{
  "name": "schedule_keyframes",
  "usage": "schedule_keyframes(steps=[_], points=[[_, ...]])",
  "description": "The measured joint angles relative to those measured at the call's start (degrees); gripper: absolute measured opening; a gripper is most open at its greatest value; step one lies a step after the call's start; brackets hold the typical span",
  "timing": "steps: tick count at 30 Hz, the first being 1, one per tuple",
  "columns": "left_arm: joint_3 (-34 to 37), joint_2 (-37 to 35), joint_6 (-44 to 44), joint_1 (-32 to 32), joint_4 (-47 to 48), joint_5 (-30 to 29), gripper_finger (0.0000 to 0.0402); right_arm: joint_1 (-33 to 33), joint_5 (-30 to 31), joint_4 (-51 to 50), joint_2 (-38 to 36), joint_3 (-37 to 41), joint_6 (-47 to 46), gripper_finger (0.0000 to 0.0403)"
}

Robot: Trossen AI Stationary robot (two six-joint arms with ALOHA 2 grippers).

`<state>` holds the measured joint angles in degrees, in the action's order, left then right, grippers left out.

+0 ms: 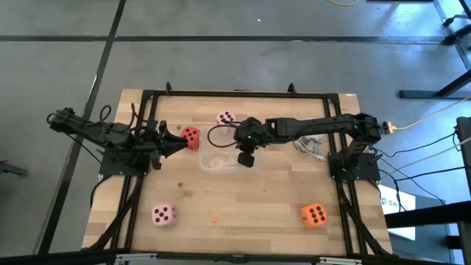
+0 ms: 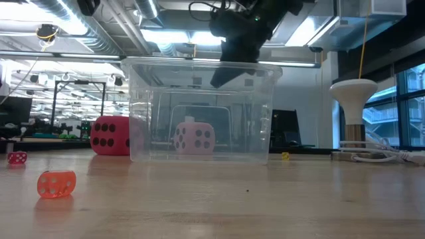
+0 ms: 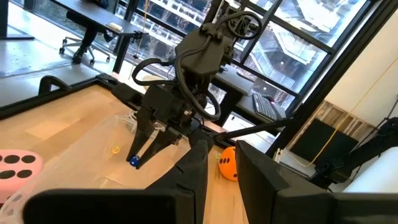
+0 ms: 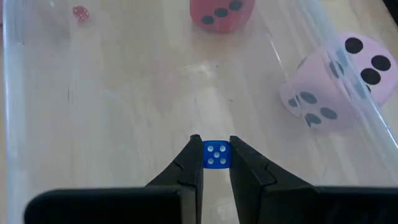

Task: Pick & Place Dice
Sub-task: Put the bottom small blue dice into the transparent bin

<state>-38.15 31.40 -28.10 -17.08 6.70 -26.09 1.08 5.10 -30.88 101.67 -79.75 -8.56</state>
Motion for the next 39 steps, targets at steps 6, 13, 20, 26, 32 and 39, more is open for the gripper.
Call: schedule_keyframes(steps=[6,13,20,26,32,39], points=[[-0.02,0.00,0.68,0.00,0.00,-0.68,0.0077,0.00,0.00,-0.48,-0.01,0.00,-1.36,0.0072],[-0.02,0.00,0.87,0.00,0.00,-1.36,0.0077,0.00,-0.10,-0.47,0.00,0.00,-2.09,0.0079],[-0.01,0.00,0.87,0.00,0.00,-1.38,0.0077,0.00,-1.51,-0.45,-0.01,0.02,-2.31,0.0155],[-0.01,0.00,0.87,0.00,0.00,-1.40,0.0077,0.00,-1.51,-0.48,0.00,0.02,-2.89,0.0250],[-0.02,0.00,0.85,0.00,0.00,-1.42,0.0077,0.02,-2.96,-0.45,-0.01,0.02,-4.43,0.0304],[-0.02,0.00,0.41,0.00,0.00,-1.49,0.0077,0.11,-8.64,0.86,0.00,0.04,-7.28,0.0310]])
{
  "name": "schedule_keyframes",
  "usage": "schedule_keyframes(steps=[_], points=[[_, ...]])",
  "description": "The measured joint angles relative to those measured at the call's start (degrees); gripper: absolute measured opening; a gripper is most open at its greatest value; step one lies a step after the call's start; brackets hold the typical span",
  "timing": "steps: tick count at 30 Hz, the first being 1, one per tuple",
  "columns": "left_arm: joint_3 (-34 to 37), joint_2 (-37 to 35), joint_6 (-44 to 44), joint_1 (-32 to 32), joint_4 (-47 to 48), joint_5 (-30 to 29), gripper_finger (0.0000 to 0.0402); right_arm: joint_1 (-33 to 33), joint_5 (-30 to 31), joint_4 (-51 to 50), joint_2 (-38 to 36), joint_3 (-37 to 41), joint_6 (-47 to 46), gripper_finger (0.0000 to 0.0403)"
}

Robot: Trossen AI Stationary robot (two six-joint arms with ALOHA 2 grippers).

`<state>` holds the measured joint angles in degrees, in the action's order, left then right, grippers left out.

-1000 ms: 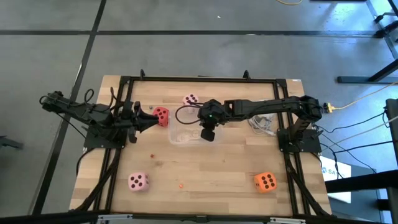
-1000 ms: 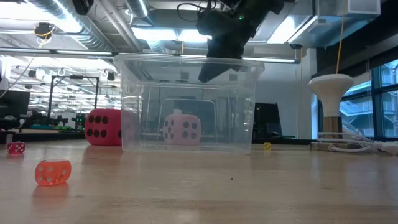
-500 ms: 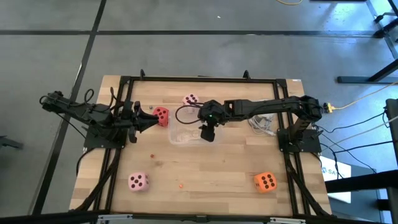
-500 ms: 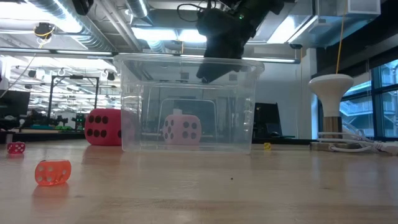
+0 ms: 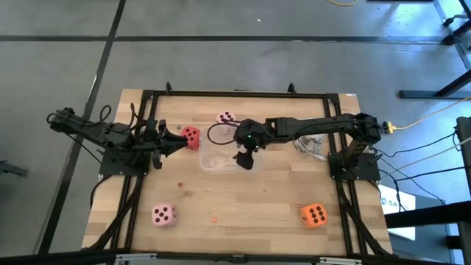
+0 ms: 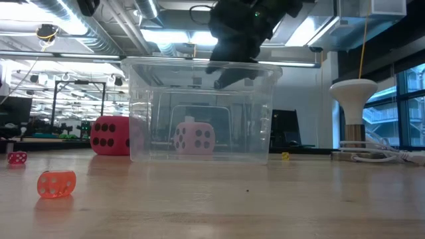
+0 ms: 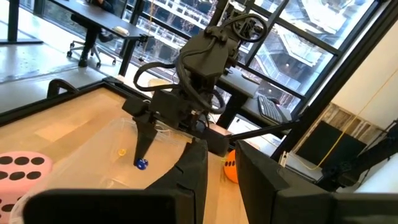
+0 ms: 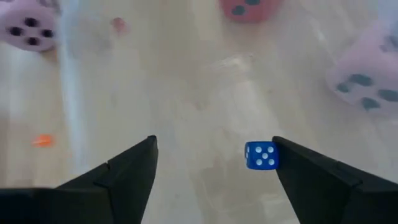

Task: Pick & Place Dice
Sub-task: Put the bottom small blue dice into the transparent bin, then put the large orange dice into the transparent bin

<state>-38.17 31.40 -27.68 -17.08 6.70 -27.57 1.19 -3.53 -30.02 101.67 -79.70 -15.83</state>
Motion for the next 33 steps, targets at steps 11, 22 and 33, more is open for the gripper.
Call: schedule_keyframes(steps=[11,22,33], points=[[0.00,5.72,-3.07,1.06,-3.28,-12.78,0.0077,-0.17,0.49,5.19,0.00,0.04,1.84,0.0290],[-1.17,19.97,-3.04,11.53,-11.28,6.83,0.0076,-0.18,-0.56,8.15,0.00,0.04,4.74,0.0287],[-7.39,24.56,-0.15,17.02,-9.67,21.68,0.0076,-0.12,1.20,7.71,-0.75,0.04,4.53,0.0286]])
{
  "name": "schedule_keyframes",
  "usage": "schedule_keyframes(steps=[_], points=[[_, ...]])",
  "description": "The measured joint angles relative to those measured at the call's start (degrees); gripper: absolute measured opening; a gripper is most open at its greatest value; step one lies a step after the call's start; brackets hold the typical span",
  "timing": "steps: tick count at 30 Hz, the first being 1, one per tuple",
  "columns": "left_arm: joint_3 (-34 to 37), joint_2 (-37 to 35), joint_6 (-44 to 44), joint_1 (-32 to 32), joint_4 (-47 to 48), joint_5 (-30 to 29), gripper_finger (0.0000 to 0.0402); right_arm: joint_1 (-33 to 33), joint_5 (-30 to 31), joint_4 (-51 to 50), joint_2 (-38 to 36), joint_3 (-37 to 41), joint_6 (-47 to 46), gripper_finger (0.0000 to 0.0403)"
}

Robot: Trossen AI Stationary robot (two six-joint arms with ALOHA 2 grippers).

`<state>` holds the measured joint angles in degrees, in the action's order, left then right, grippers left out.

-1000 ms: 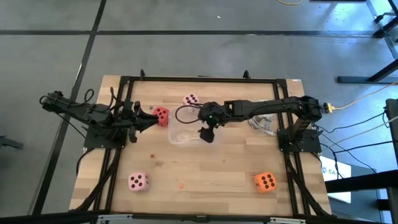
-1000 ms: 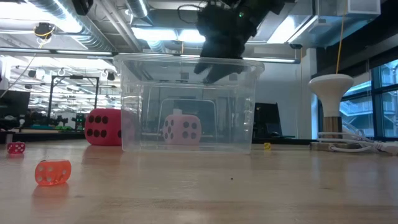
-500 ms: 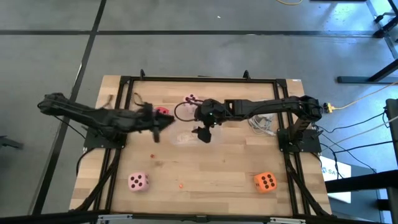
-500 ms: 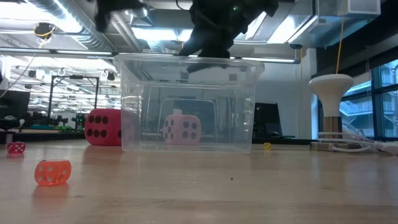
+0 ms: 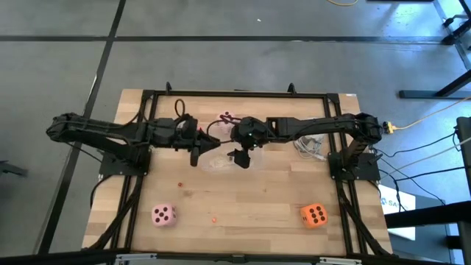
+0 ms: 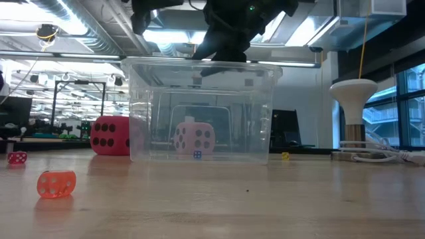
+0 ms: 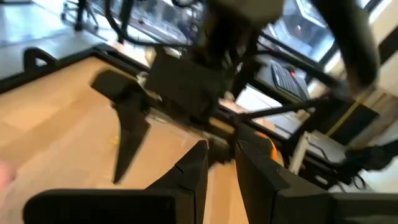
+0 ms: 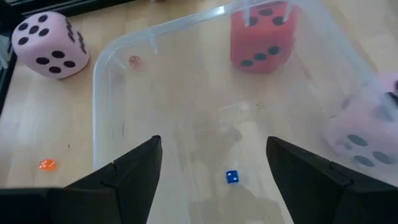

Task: Pick & Place Dice
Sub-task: Put the large orange dice into the transparent bin

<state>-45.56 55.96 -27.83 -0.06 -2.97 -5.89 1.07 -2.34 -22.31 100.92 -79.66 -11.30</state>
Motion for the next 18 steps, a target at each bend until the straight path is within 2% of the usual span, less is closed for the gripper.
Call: schedule_keyframes(steps=[8,18], points=[[-1.37,-6.92,-2.38,-0.63,13.52,1.26,0.0077,-0.43,0.34,-4.88,-7.59,0.00,-0.25,0.0270],[-1.37,-14.96,-3.04,-2.64,21.38,0.69,0.0077,-4.85,0.40,-22.62,-19.76,-0.09,-2.07,0.0235]])
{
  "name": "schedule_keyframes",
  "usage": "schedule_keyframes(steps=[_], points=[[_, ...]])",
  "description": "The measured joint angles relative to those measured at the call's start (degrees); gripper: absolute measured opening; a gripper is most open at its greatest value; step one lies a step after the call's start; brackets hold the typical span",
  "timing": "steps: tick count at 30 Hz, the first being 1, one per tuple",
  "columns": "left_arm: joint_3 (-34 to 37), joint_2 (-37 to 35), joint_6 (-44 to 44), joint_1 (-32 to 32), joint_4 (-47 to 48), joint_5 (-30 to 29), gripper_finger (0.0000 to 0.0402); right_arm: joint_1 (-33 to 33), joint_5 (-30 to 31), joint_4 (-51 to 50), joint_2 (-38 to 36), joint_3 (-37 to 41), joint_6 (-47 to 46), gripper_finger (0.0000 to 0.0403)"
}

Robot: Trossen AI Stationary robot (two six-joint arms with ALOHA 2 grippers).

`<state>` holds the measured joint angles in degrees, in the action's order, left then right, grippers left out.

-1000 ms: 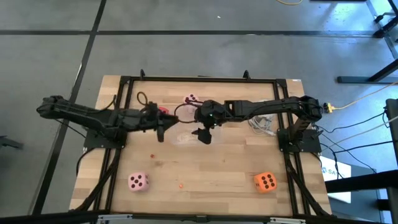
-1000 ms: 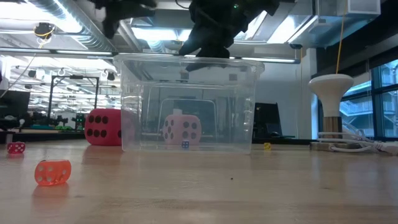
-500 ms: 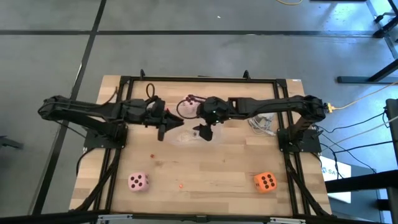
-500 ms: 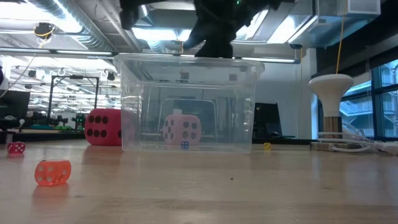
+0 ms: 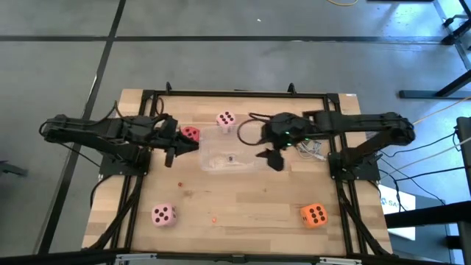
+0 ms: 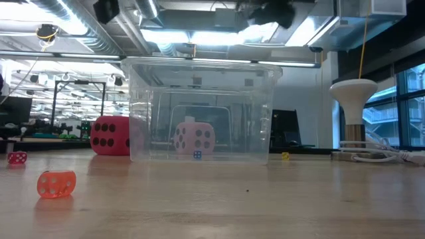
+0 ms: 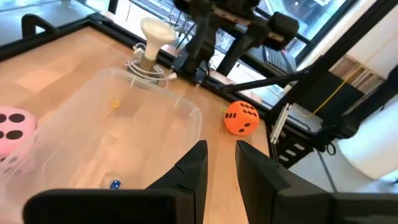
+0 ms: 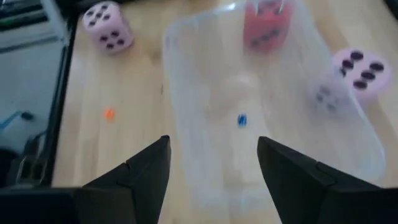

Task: Pick & Place Dice
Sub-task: Put the large orange dice into the transparent bin

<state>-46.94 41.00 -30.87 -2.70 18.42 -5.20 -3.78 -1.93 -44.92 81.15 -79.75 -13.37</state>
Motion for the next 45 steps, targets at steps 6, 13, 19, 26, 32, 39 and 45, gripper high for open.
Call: schedule_keyframes(steps=[6,13,19,26,32,39,45], points=[[0.00,-2.82,0.63,0.00,5.59,-5.80,0.0077,-5.95,2.67,-12.12,-5.64,0.00,-5.21,0.0213],[0.00,-4.57,0.57,0.28,6.83,-10.64,0.0077,-14.96,5.84,-18.17,-8.86,-0.66,-17.52,0.0183],[0.00,-4.52,-0.82,0.66,6.68,-10.71,0.0077,-22.95,6.35,-28.56,-8.86,-2.12,-34.55,0.0158],[0.00,-4.35,-1.29,0.66,6.68,-11.40,0.0077,-33.49,11.42,-37.88,-8.86,-2.12,-57.49,0.0145],[0.00,-4.35,0.51,0.66,6.68,-10.25,0.0077,-44.08,15.12,-42.01,-8.84,-2.12,-77.46,0.0144],[0.00,-4.35,1.61,0.66,7.33,-10.16,0.0077,-59.23,18.60,-44.51,-8.84,0.56,-107.02,0.0144],[0.00,-4.35,3.39,0.66,7.56,-10.11,0.0077,-63.60,12.60,-37.00,-7.62,6.09,-112.21,0.0144]])
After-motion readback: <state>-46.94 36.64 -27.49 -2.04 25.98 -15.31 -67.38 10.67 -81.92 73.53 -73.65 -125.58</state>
